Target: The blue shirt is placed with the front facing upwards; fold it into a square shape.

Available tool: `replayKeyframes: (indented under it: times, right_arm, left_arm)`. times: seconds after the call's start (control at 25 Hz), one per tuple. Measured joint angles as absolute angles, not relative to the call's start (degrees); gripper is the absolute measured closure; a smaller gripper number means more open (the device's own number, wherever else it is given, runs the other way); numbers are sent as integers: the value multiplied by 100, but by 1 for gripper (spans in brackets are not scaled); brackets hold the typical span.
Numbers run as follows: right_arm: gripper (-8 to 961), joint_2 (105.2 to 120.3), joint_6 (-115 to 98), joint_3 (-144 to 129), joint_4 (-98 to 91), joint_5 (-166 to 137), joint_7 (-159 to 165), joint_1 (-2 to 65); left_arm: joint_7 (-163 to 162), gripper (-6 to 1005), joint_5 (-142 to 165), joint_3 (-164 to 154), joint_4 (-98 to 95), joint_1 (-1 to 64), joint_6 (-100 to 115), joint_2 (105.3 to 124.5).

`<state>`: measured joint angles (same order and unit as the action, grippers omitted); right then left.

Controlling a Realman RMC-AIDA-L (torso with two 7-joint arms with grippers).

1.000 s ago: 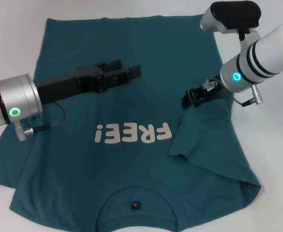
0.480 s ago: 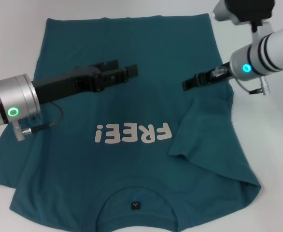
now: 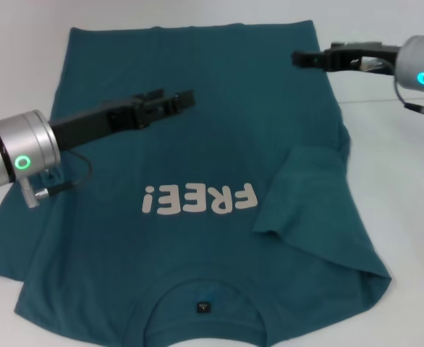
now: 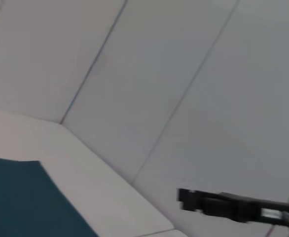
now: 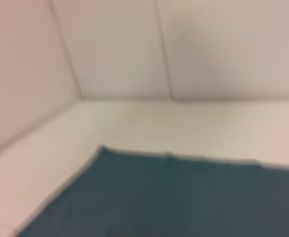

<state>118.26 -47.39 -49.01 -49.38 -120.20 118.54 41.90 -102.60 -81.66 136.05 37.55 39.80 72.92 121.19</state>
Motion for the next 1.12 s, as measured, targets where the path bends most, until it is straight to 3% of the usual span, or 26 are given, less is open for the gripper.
replayKeyframes:
  times: [0.44, 0.84, 0.96, 1.12]
  right_arm:
    - [12, 11748, -7079, -4615, -4215, -8563, 7713, 2764]
    - [12, 11394, -8774, -4394, -4216, -9799, 8020, 2348]
    - [12, 11420, -8798, -4386, -4588, -10249, 8726, 2399]
    - [11, 11673, -8639, -4201, -5019, -10394, 9043, 2410]
  left_arm:
    - [-10166, 152, -8374, 13676, 3582, 3984, 7046, 12151]
    - [-9646, 149, -8373, 13664, 3624, 3832, 6976, 12191]
    - [-9542, 149, -8341, 13646, 3644, 3697, 6920, 12143]
    - [-9534, 149, -8299, 13627, 3681, 3498, 6832, 12029]
